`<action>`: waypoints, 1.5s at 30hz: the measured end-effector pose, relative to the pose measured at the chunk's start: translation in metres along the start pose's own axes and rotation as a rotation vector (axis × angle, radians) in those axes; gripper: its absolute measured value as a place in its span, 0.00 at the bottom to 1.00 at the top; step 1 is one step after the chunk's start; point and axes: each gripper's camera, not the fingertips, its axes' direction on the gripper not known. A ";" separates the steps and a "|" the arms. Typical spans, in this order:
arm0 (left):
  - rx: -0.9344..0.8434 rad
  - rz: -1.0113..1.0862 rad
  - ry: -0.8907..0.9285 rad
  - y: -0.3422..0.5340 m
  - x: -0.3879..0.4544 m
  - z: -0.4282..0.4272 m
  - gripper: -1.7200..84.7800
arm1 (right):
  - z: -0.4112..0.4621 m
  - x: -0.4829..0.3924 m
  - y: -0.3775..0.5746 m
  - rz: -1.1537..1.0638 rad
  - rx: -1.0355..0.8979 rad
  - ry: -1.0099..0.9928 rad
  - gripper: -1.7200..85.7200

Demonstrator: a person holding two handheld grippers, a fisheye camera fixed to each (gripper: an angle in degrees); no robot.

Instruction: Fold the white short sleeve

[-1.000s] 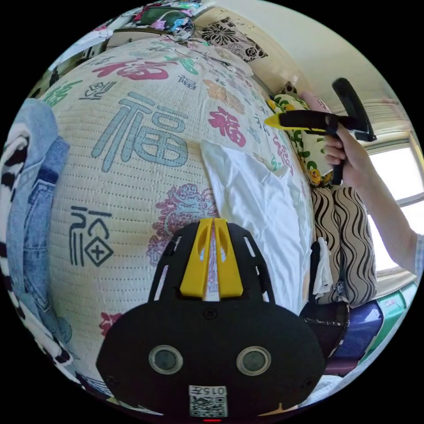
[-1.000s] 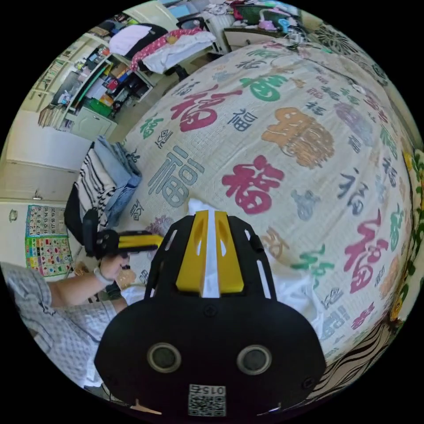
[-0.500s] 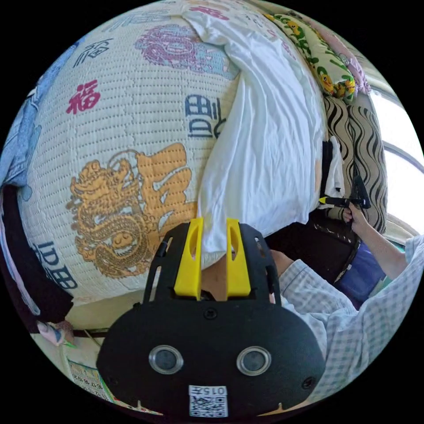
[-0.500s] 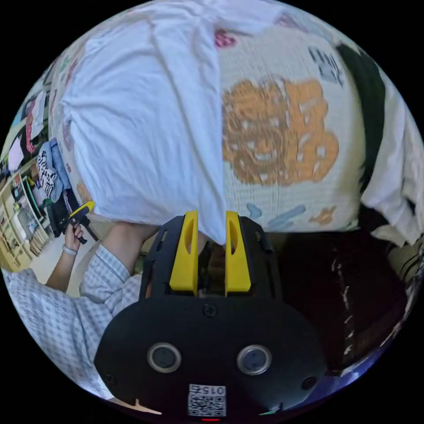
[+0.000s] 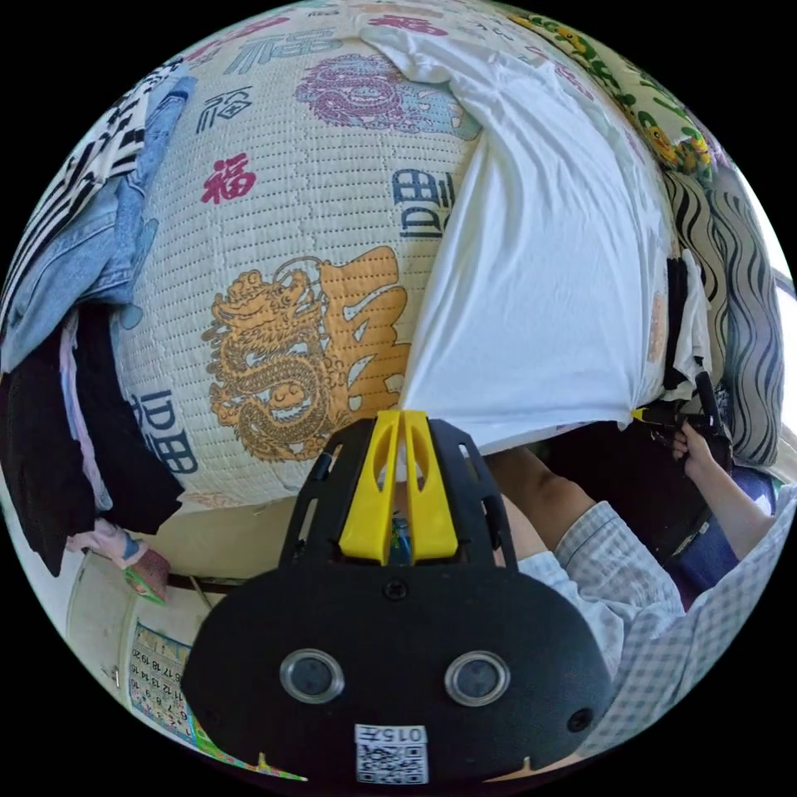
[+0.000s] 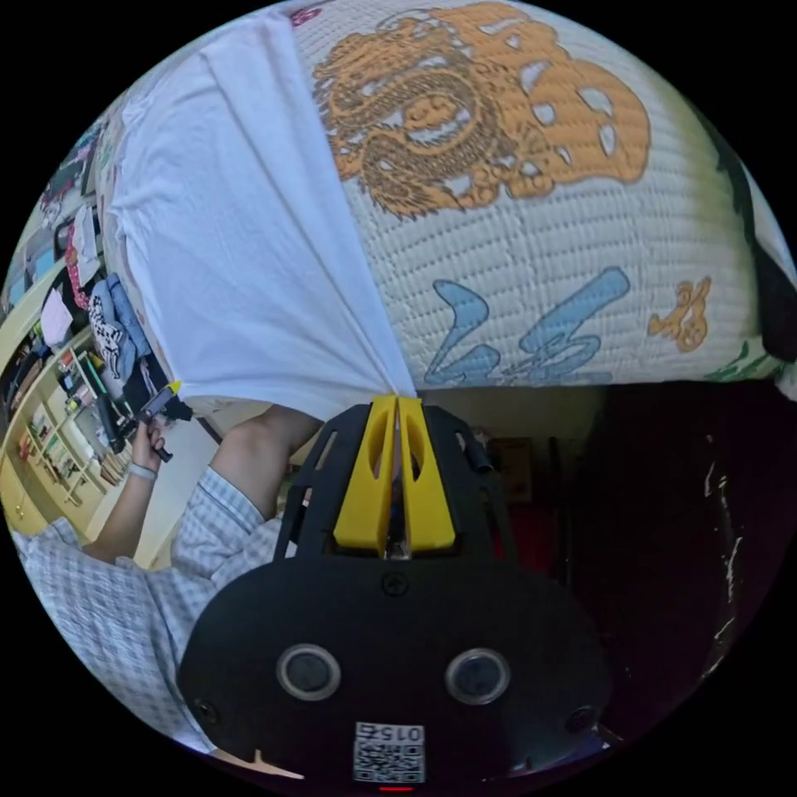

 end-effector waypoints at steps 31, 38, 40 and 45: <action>0.239 0.467 0.157 -0.393 0.357 -0.059 0.06 | -0.240 0.107 -0.150 -0.248 0.455 -0.047 0.02; 0.208 0.669 0.049 -0.429 0.429 -0.074 0.04 | -0.271 0.156 -0.134 -0.201 0.561 -0.175 0.02; 0.057 0.754 -0.089 -0.443 0.458 -0.060 0.07 | -0.274 0.161 -0.134 -0.226 0.541 -0.191 0.02; -0.078 0.919 -0.243 -0.442 0.473 -0.063 0.10 | -0.294 0.149 -0.134 -0.216 0.571 0.036 0.04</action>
